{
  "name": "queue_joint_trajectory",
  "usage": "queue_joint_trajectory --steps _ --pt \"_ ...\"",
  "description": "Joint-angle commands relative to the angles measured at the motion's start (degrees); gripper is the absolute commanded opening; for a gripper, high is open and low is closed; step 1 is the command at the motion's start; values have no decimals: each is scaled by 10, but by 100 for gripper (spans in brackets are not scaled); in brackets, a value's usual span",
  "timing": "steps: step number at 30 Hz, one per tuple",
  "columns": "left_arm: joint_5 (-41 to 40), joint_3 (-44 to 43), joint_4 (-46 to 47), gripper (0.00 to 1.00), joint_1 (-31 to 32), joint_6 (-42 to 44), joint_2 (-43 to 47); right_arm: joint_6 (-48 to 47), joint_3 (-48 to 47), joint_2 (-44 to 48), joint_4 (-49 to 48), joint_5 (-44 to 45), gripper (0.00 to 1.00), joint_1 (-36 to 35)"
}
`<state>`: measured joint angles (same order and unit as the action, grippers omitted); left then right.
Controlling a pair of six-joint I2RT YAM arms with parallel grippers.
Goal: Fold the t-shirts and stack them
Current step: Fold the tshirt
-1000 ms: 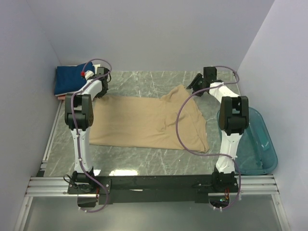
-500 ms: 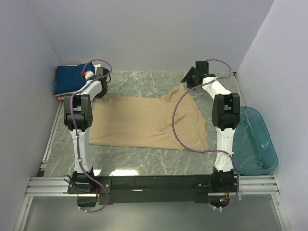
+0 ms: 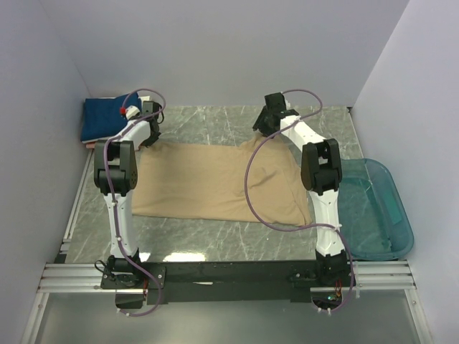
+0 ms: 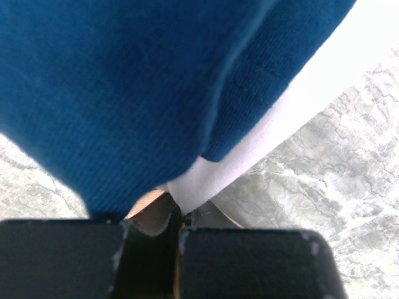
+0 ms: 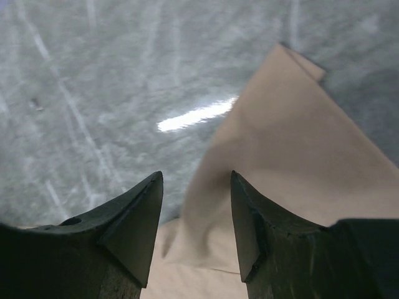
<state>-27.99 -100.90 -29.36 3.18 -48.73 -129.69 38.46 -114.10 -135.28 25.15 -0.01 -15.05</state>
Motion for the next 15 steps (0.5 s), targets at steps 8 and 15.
queue_joint_trajectory --steps 8,15 --pt "10 8 -3 1 -6 7 37 -15 1 13 24 65 54 -3" --pt "10 12 -3 1 -6 6 38 -14 -2 3 23 55 50 -9"
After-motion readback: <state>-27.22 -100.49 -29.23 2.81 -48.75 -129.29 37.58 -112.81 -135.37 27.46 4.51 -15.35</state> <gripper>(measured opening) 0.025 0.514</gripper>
